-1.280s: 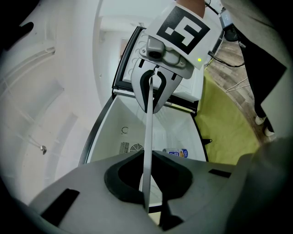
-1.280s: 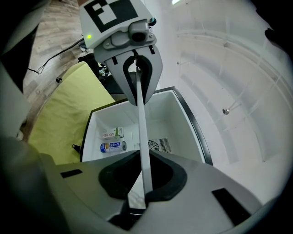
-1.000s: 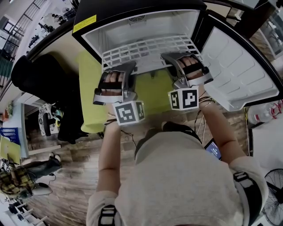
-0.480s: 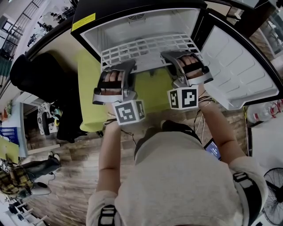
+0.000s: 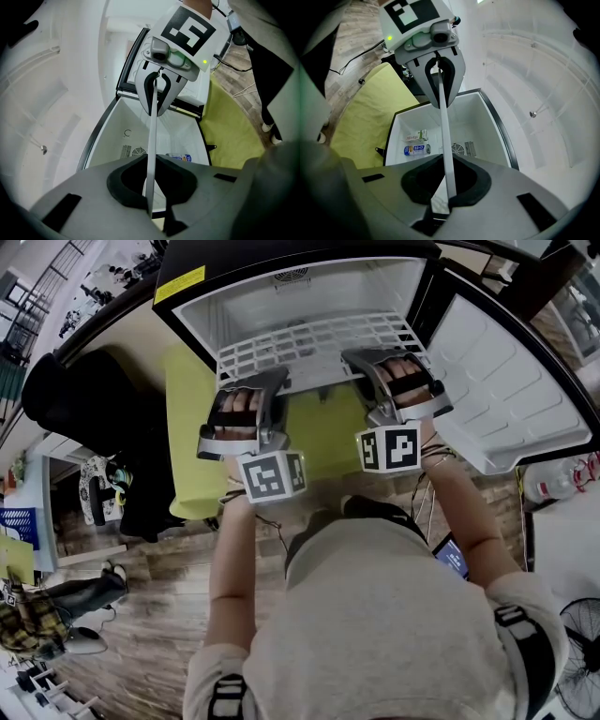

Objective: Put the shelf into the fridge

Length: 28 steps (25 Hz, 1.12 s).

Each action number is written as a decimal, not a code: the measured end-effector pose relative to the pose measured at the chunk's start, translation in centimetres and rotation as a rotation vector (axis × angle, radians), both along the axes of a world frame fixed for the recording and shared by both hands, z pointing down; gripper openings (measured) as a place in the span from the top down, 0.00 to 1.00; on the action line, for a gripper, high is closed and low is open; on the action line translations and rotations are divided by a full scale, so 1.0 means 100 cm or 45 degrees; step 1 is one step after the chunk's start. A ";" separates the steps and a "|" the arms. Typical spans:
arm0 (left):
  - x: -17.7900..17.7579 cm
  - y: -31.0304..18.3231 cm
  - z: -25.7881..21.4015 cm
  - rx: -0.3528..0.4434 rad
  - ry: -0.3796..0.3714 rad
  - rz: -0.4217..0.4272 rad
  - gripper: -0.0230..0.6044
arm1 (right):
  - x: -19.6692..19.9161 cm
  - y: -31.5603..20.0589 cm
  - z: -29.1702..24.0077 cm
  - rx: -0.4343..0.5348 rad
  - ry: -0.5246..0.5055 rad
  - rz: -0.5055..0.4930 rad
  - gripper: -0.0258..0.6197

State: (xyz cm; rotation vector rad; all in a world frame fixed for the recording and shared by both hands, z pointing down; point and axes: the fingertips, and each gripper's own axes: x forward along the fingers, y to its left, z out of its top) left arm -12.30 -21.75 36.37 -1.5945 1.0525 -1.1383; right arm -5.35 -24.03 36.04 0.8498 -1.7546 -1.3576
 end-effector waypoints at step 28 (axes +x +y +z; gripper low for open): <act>-0.006 -0.038 0.021 -0.097 -0.053 -0.037 0.89 | -0.006 -0.041 0.019 -0.138 -0.064 0.061 0.88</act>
